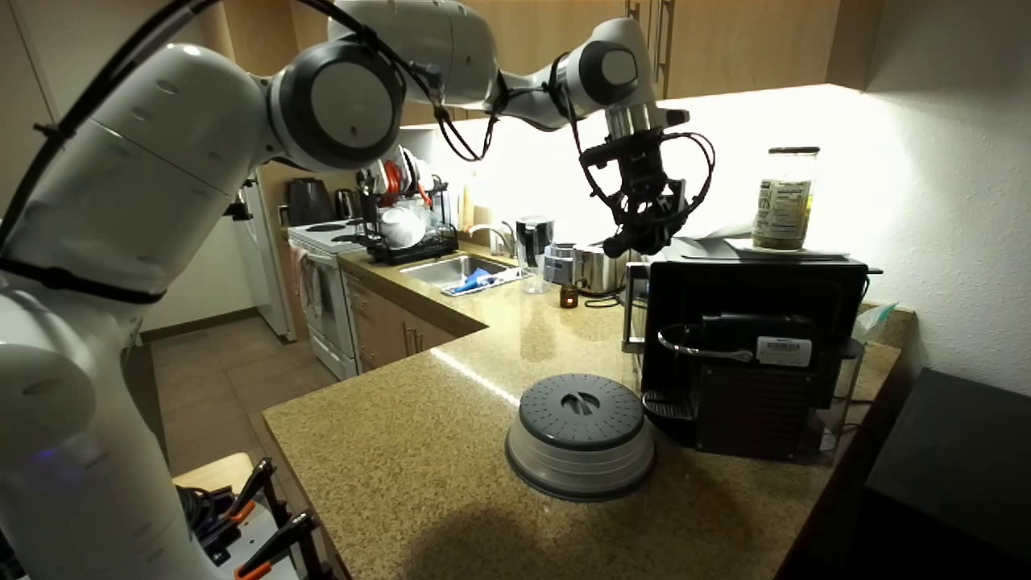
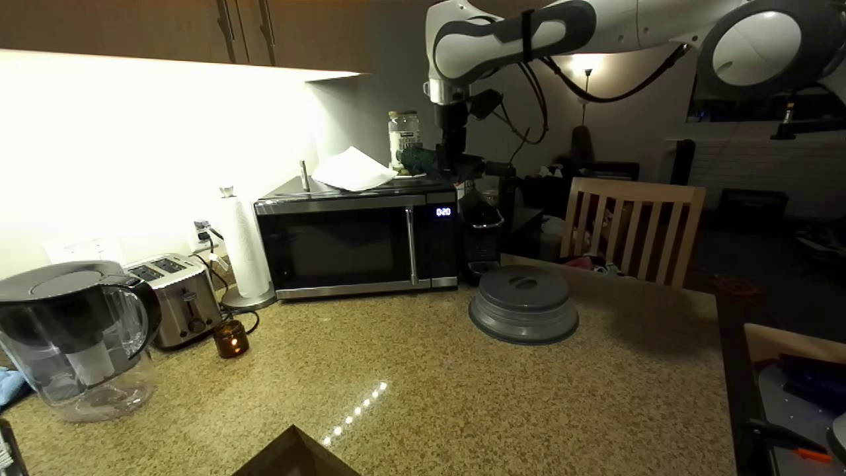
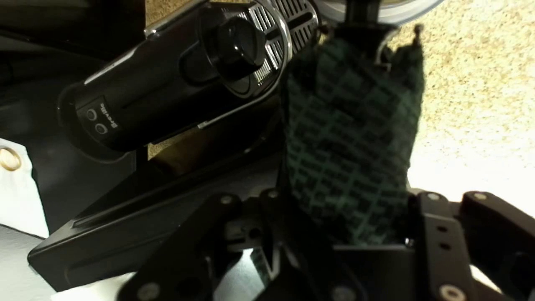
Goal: Take the umbrella and put it on the counter
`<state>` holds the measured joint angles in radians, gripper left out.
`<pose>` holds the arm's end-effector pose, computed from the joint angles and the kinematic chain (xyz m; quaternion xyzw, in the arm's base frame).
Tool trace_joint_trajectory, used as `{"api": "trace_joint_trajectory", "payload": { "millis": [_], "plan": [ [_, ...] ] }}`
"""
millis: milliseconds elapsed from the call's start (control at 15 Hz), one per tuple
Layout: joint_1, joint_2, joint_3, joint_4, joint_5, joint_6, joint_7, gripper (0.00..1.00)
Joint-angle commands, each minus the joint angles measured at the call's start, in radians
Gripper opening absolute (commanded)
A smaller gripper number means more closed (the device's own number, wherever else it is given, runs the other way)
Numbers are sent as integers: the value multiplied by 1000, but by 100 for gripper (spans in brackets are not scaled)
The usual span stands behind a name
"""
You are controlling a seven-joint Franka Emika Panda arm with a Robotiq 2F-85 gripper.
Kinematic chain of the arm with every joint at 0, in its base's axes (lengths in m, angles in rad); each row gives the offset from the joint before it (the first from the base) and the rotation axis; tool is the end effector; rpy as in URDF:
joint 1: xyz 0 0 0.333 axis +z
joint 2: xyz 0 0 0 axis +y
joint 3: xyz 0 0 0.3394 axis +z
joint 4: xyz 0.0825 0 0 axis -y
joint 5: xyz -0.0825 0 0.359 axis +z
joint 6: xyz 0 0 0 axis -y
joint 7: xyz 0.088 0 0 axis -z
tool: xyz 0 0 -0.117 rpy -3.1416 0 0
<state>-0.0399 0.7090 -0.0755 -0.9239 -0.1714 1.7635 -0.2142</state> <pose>0.7450 -0.0815 0.4955 0.9894 0.0704 0.0477 0.1181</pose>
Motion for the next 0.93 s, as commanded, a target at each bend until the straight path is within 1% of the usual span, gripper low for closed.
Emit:
{"api": "trace_joint_trajectory", "payload": {
  "millis": [0,267,400,533,600,867],
  "plan": [
    [-1,11,-7,35,-2,-37,5,14],
    [-2,3,-2,8,-5,-23,-30,14],
    [4,-11,4,-25,-5,-10,-41,14],
    [12,-29,16,-75,-2,0,-57,14],
    [17,-48,27,-123,0,10,-71,14],
    [26,-89,63,-253,4,31,-106,14]
  ]
}}
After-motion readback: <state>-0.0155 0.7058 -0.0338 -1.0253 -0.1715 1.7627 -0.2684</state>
